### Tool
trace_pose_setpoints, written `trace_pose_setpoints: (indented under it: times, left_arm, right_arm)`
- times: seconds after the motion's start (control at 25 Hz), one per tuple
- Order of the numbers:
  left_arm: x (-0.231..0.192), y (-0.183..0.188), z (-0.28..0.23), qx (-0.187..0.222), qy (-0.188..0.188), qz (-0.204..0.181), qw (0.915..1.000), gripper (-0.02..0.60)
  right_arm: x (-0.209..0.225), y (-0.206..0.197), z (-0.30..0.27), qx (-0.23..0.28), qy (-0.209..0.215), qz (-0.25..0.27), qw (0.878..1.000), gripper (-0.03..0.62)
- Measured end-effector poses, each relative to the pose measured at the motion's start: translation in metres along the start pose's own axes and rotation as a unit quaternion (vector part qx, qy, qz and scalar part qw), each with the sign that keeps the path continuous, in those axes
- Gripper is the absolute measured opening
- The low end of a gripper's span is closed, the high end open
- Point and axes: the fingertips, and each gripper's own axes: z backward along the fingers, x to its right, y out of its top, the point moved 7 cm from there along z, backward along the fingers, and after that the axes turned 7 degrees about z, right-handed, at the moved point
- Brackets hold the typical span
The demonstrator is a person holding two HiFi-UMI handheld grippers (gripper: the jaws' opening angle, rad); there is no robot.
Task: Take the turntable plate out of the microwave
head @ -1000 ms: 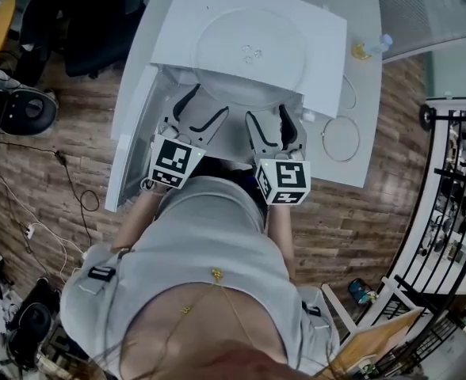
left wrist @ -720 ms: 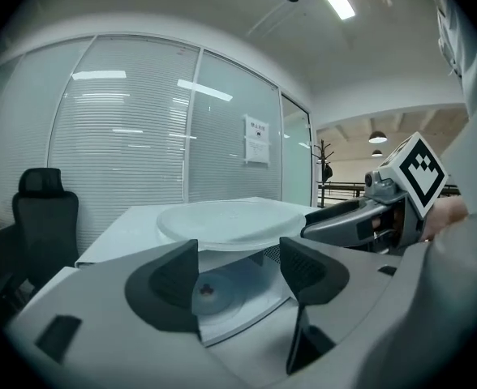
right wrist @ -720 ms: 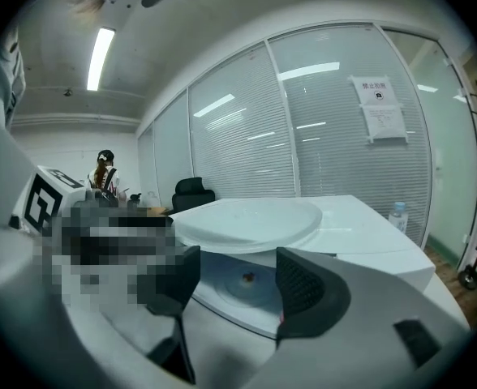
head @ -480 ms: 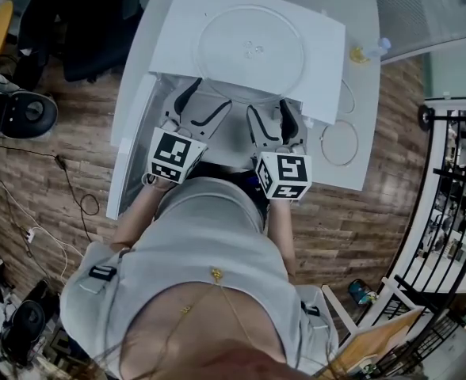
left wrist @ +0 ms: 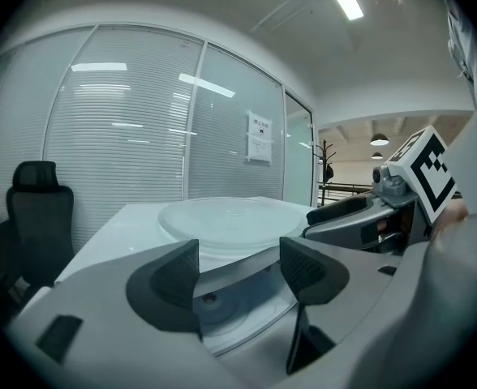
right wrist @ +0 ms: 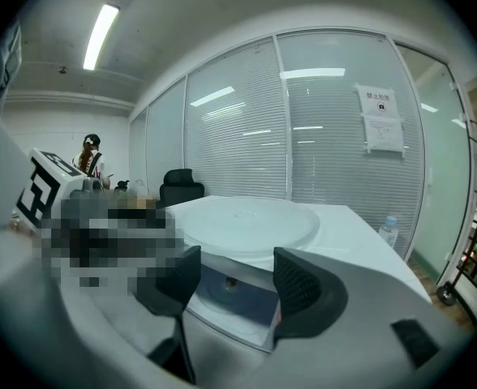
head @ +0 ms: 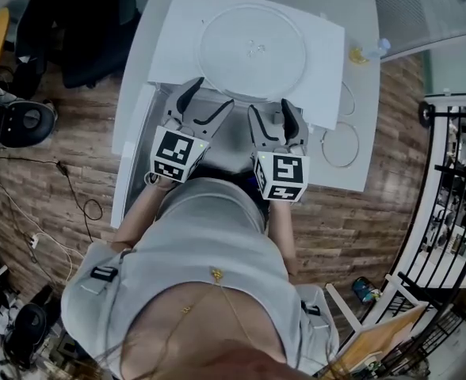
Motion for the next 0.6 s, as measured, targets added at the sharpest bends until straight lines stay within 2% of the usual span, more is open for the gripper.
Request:
trace_pose_setpoints:
  times: [0.16,0.32,0.6]
  left_arm:
    - [-0.002,0.002,-0.009,-0.013,0.005,-0.01,0.9999,0.318]
    - [-0.005,0.006,-0.012,-0.009,-0.005,0.008,0.9999,0.318]
    - [-0.007,0.006,-0.017,-0.007,0.003,0.005,1.0,0.316]
  right_arm:
    - [0.007,0.0,-0.011,-0.011,-0.012,0.008,1.0,0.284]
    - [0.009,0.002,-0.014,-0.007,-0.006,-0.001,1.0,0.284]
    - [0.01,0.001,-0.018,-0.003,-0.014,0.0,1.0,0.284]
